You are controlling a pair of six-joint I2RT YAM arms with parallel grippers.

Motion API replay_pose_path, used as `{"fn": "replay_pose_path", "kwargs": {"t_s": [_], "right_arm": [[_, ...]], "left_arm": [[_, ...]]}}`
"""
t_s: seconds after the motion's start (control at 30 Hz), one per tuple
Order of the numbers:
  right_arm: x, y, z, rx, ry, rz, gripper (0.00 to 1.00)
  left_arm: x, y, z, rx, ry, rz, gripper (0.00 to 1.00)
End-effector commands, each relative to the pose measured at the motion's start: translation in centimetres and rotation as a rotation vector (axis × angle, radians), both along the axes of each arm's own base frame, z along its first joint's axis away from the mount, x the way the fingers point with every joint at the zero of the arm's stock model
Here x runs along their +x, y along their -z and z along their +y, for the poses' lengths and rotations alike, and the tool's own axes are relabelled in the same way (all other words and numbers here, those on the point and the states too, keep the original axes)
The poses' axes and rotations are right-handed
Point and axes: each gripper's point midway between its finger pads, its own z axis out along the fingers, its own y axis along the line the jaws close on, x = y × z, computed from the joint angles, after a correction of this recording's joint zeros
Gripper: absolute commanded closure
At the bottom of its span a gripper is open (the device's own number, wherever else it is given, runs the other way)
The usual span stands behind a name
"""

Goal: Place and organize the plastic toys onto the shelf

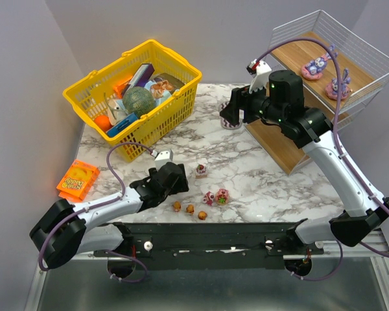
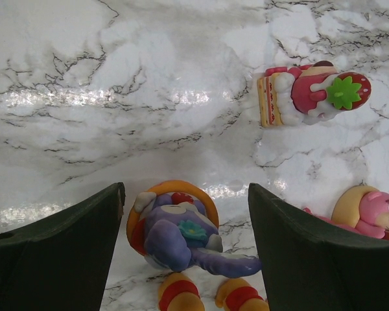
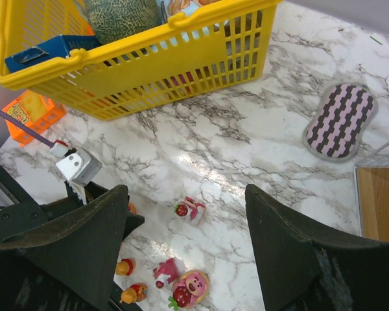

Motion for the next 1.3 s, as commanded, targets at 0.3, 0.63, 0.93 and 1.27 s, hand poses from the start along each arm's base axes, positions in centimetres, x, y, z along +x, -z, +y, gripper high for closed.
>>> {"fn": "replay_pose_path", "kwargs": {"t_s": [0.3,0.63,0.93,1.27], "right_arm": [[0.5,0.1,-0.7,-0.034,0.038,-0.007,0.2],[0.4,0.7,-1.2,-0.055,0.053,-0.003,0.2],[-0.5,-0.4,-1.2,-0.049,0.012,-0.035,0.2],[-4.9,-7.0,0.1,0.028,-0.235,-0.203,0.19]], "left_arm": [[-0.9,1.4,0.6,0.048,0.021,0.038,0.2],[-0.9,2.7,0.6,0.065,0.017,0.053,0.36],[0.3,-3.0,-3.5,-0.026,0.268,-0.126,1.0],[-4.6,-19.8,-10.7,-0.285,0.903,-0.383,1.0]]}}
